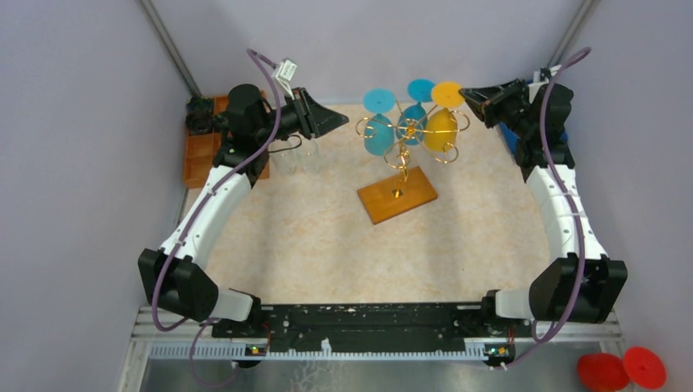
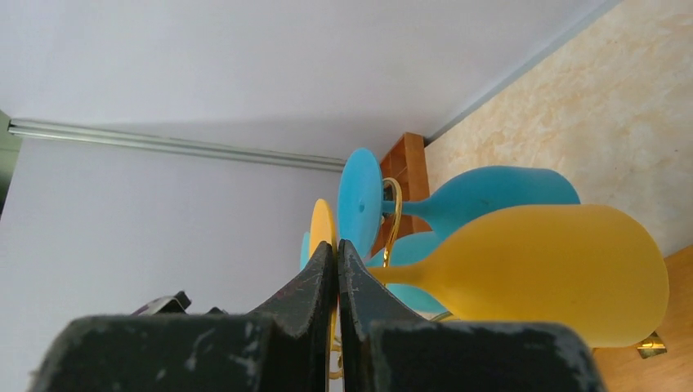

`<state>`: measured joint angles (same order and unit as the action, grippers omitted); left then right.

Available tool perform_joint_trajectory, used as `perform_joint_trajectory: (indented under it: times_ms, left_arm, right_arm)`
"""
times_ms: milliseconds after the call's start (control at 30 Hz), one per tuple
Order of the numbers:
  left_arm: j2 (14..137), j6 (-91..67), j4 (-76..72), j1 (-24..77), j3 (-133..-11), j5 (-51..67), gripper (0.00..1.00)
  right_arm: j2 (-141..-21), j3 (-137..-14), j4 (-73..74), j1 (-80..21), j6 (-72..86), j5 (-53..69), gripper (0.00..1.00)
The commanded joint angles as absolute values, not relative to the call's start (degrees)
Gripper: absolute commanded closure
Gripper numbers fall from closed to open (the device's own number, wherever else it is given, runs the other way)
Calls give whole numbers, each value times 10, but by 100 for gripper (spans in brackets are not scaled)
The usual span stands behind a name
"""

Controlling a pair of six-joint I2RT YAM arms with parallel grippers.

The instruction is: Take the wine glass off the wine glass rack

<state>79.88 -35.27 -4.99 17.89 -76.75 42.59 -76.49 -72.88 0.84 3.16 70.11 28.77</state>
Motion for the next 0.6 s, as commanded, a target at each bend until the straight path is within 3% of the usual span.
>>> perform_joint_trajectory:
  times_ms: [0,333,567]
  left_arm:
    - [800,-342,-47,178,-767,431,71]
    - [801,-341,-39,178,-773,423,69]
    - [802,-346,-41,178,-778,403,61]
  right_arm:
    - [-753,-750,-19,45,693,268,100]
    - [-698,-708,-5,119,682,275,100]
    - [-620,-762,82,132,590,226,100]
